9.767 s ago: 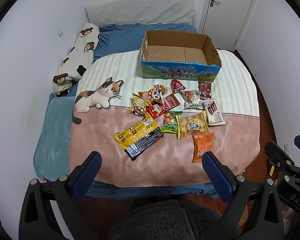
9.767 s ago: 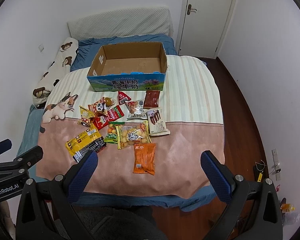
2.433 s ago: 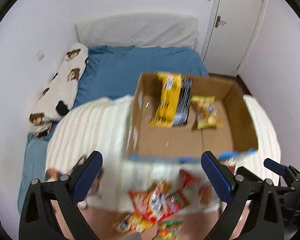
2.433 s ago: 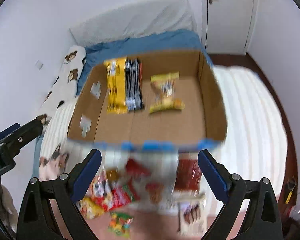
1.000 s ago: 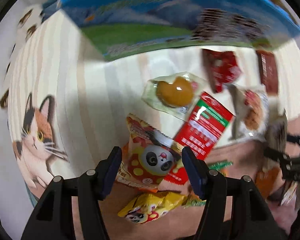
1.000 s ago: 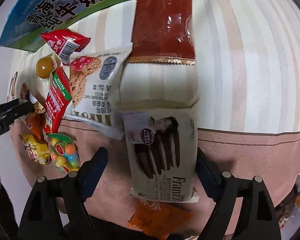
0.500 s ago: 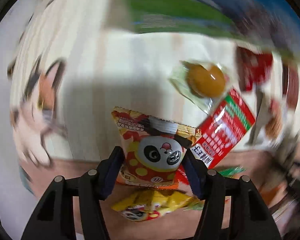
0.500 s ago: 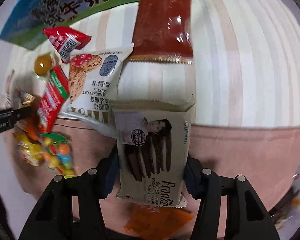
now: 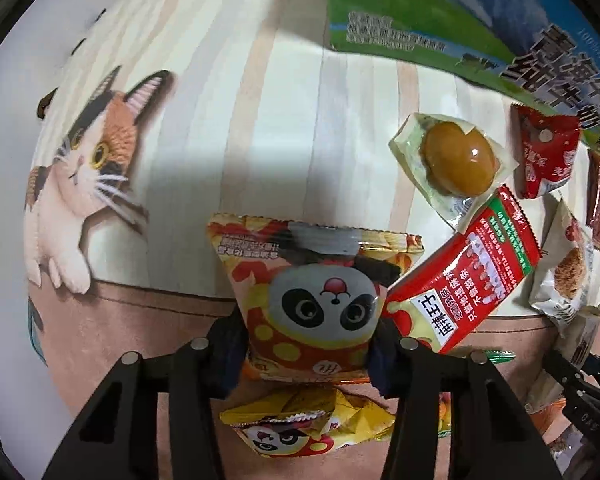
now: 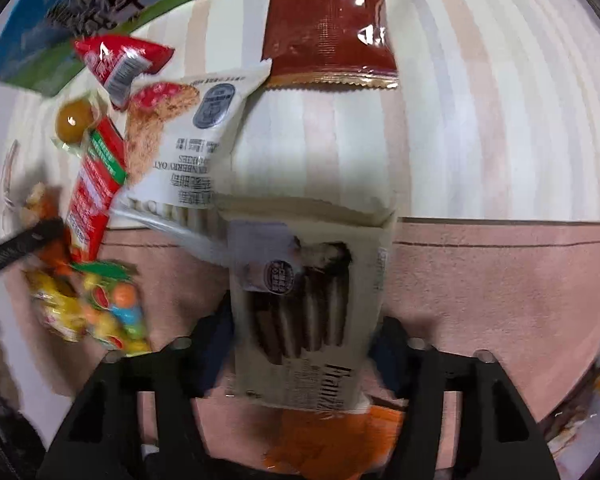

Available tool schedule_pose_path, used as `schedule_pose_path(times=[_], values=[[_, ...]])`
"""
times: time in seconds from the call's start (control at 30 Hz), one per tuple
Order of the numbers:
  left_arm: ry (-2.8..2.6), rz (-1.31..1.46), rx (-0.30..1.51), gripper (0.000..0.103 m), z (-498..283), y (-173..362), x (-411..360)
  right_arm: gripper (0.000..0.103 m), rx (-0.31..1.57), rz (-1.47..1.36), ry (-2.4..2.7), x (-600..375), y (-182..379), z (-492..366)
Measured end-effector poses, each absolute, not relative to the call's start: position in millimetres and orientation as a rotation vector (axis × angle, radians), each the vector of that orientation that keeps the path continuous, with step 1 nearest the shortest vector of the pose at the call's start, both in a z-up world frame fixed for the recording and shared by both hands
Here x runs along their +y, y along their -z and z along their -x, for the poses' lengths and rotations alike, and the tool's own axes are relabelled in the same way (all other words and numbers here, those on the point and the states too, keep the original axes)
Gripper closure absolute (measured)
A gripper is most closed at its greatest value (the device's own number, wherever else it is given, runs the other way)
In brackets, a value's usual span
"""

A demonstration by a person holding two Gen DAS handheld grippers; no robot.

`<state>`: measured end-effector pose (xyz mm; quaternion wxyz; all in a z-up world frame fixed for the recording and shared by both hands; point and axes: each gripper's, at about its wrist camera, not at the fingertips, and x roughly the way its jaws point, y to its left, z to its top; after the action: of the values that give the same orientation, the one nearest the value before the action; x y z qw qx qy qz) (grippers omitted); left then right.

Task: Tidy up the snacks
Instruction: 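Grasp the panda-print bag with left tool while right tool grasps the Franzzi wafer pack, then carry the panda bag and wafer pack into the box and release both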

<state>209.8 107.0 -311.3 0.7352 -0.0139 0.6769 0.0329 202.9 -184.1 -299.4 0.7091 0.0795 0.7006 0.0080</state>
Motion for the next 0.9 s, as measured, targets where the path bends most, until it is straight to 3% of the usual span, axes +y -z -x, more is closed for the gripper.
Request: schedule_pose_path(times=[0.27,0.47,0.7,0.9], values=[[-0.043,0.107,1.438,0.058,-169,257,110,0.044,1.481,-0.263,-0.093,-187,256,-179],[0.046,0.209,1.389,0.058,-157,189,98,0.044,1.385,-0.32,-0.202,-190,189,-190],[0.181,0.273,1.312,0.058,-212,111,95,0.044,1.25,-0.322,-0.332,-183,92,-226],[0.202,0.236,1.239,0.057,-297,83,75,0.044,1.135,-0.242,-0.352,-174,30,-295]])
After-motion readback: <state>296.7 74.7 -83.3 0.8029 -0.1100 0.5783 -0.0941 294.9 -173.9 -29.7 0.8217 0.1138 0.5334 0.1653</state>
